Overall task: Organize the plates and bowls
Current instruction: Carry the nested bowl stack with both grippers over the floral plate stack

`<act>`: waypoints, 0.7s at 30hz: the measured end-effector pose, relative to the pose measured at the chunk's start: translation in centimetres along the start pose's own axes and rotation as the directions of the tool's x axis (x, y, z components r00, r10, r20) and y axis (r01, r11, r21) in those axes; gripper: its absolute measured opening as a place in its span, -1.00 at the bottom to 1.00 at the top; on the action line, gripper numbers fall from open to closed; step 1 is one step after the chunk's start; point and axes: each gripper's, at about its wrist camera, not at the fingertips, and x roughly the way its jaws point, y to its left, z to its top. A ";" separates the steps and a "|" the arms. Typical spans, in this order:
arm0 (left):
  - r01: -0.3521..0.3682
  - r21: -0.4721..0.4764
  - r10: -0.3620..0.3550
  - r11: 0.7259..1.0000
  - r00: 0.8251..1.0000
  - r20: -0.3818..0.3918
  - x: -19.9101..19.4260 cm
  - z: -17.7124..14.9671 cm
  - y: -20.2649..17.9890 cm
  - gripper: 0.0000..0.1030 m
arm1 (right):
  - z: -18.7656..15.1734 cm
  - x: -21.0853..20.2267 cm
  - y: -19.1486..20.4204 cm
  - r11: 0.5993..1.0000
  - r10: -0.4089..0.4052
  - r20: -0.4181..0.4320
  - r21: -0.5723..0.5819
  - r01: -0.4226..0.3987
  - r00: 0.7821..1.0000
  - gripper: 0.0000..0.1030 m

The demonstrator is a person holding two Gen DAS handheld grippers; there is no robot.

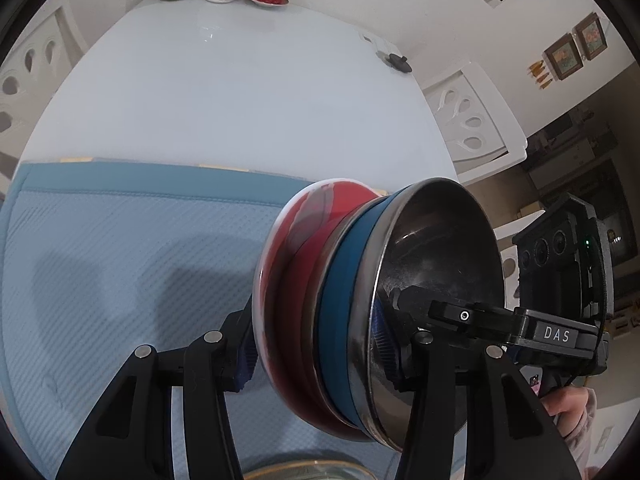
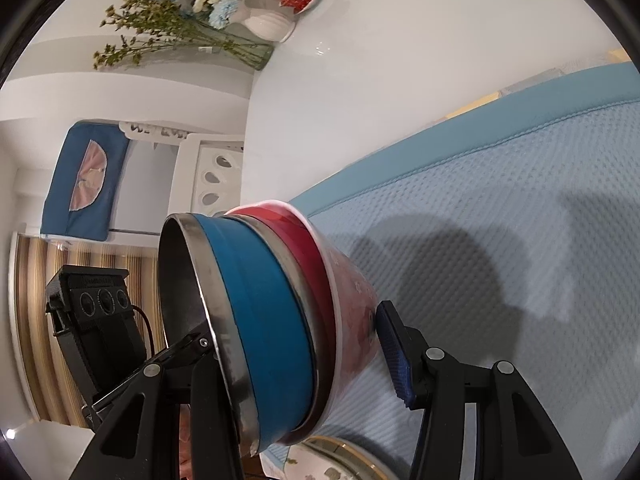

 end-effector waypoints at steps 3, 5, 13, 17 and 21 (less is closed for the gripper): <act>-0.003 0.009 0.003 1.000 1.000 0.005 -0.7 -0.3 -0.3 -0.09 | -0.9 -0.4 0.9 1.000 -0.007 0.005 0.000 0.007 1.000 -0.03; -0.001 0.016 0.001 1.000 1.000 0.007 -1.2 -0.6 -0.4 -0.09 | -1.4 -0.6 1.5 1.000 -0.013 0.009 -0.001 0.013 1.000 -0.03; 0.046 0.025 -0.046 0.999 0.999 0.011 -3.5 -1.9 0.2 -0.09 | -3.8 -1.6 3.6 1.000 -0.026 0.051 0.006 0.026 0.998 -0.03; 0.061 0.035 -0.062 0.998 0.998 0.006 -4.5 -2.8 0.8 -0.09 | -5.1 -1.7 4.6 0.999 -0.045 0.066 0.005 0.045 0.997 -0.03; 0.060 0.032 -0.060 0.998 0.998 -0.017 -4.6 -3.8 1.4 -0.09 | -6.7 -1.0 5.0 0.997 -0.072 0.059 0.038 0.070 0.996 -0.03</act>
